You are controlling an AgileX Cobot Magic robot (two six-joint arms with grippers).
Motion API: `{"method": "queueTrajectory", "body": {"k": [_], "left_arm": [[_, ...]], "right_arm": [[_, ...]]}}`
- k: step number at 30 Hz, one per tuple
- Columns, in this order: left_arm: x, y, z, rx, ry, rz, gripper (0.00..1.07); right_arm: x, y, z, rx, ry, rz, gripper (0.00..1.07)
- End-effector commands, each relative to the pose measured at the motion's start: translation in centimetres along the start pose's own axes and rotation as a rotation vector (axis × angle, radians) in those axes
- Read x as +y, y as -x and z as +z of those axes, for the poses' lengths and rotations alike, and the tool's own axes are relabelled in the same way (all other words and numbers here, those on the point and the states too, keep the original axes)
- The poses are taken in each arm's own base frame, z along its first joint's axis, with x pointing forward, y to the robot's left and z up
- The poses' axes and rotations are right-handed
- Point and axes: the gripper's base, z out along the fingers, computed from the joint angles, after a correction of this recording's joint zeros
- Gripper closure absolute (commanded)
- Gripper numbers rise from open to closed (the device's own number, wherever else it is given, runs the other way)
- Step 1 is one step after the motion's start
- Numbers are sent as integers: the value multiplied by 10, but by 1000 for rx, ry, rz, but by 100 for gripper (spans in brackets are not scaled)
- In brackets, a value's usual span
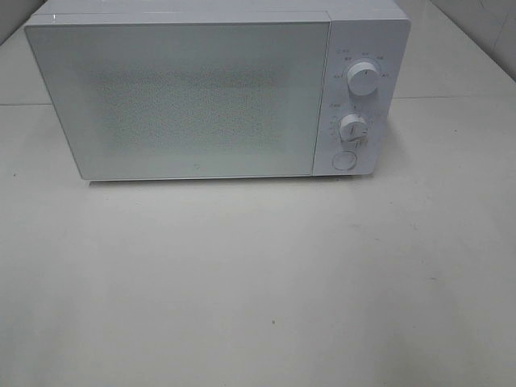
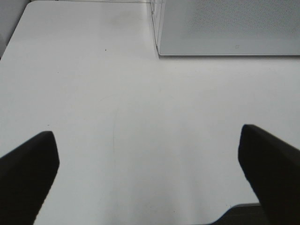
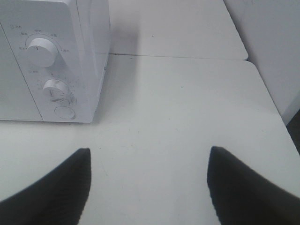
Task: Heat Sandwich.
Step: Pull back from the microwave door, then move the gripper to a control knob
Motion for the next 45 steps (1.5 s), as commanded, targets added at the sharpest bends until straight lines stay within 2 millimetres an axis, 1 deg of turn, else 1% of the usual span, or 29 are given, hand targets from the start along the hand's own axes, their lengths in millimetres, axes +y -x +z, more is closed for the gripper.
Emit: {"method": "queueTrajectory", "body": {"k": [1, 3, 5, 6, 7, 9, 10, 12, 15, 17, 19, 20, 23, 24, 25, 27, 29, 30, 33, 35, 37, 38, 39, 40, 41, 42, 43, 45], "left_arm": [[-1, -2, -3, -25, -5, -7, 7], [-1, -2, -3, -25, -5, -7, 7], [-1, -2, -3, -25, -5, -7, 7], [-1, -2, -3, -25, -5, -7, 7], [-1, -2, -3, -25, -5, -7, 7], [-1, -2, -3, -25, -5, -7, 7], [-1, -2, -3, -25, -5, -7, 7], [-1, -2, -3, -25, -5, -7, 7], [-1, -1, -2, -18, -5, -8, 7], [-1, -1, -2, -18, -5, -8, 7], [-1, -1, -2, -18, -5, -8, 7], [-1, -1, -2, -18, -5, -8, 7], [-1, -1, -2, -18, -5, -8, 7], [-1, -1, -2, -18, -5, -8, 7], [-1, -1, -2, -18, -5, -8, 7], [-1, -1, -2, -18, -5, -8, 7], [-1, -1, -2, -18, -5, -8, 7], [-1, -1, -2, -18, -5, -8, 7], [-1, -1, -2, -18, -5, -8, 7], [-1, -1, -2, -18, -5, -8, 7], [-1, -1, -2, -18, -5, -8, 7], [-1, -1, -2, -18, -5, -8, 7], [-1, -1, -2, -18, -5, -8, 7], [-1, -1, -2, -18, -5, -8, 7], [-1, -1, -2, -18, -5, -8, 7], [-1, -1, -2, -18, -5, -8, 7], [-1, -1, -2, -18, -5, -8, 7], [-1, -1, -2, -18, -5, -8, 7]], "right_arm": [[-1, 5, 4, -22, -7, 13, 38], [0, 8, 16, -21, -1, 11, 38], [1, 10, 23, -26, 3, 9, 38], [1, 10, 23, -26, 3, 9, 38], [1, 11, 31, -26, 7, 8, 38], [2, 13, 39, -31, 11, 6, 38], [3, 14, 46, -37, 15, 5, 38], [3, 15, 49, -38, 17, 6, 38], [5, 16, 64, -41, 25, 7, 38], [5, 17, 66, -50, 27, 6, 38], [6, 19, 76, -72, 34, 5, 38], [6, 19, 76, -72, 34, 5, 38], [7, 20, 87, -95, 42, 4, 38], [8, 21, 95, -109, 47, 4, 38], [8, 21, 95, -109, 47, 4, 38], [9, 21, 101, -121, 51, 4, 36], [10, 22, 109, -145, 57, 1, 29], [10, 22, 109, -145, 57, 1, 29], [11, 22, 117, -170, 64, 1, 24], [11, 21, 119, -181, 66, 4, 24], [12, 17, 122, -201, 71, 3, 24], [12, 7, 127, -210, 66, 18, 25], [12, 3, 128, -211, 61, 24, 25], [12, 3, 128, -211, 61, 24, 25], [13, -3, 130, -214, 58, 27, 25], [15, -6, 132, -225, 58, 27, 25], [20, -16, 135, -231, 49, 16, 26], [24, -20, 136, -241, 50, -5, 26]]}}
